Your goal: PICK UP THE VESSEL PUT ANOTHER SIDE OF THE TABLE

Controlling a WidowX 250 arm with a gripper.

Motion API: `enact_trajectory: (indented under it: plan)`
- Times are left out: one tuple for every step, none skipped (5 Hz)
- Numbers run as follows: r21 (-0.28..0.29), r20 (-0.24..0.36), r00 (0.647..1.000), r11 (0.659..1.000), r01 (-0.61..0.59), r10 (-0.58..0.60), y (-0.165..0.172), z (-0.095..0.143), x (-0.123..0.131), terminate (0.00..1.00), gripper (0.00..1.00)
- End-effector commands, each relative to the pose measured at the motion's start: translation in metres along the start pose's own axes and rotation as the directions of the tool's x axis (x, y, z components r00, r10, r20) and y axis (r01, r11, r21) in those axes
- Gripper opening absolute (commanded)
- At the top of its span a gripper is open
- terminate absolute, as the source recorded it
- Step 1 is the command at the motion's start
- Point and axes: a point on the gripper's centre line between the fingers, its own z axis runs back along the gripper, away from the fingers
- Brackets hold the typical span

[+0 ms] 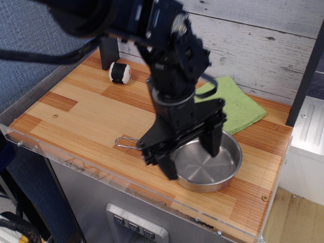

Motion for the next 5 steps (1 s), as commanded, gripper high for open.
enact_trajectory:
  plan:
    - [0.018,0.048,0.998,0.999,0.027,-0.028,0.019,-0.006,0.007,0.0,1.0]
    - [0.006,0.081,0.997,1.0,-0.013,0.013,0.022,-0.014,0.021,0.0,1.0]
    - [-0.013,0.092,0.995,0.999,-0.04,0.041,0.018,-0.017,0.034,0.0,1.0]
    - [-0.015,0.091,0.995,0.999,-0.05,0.051,0.015,-0.019,0.038,0.0,1.0]
    - [-0.001,0.083,0.996,0.999,-0.039,0.039,0.014,-0.03,0.038,0.0,1.0]
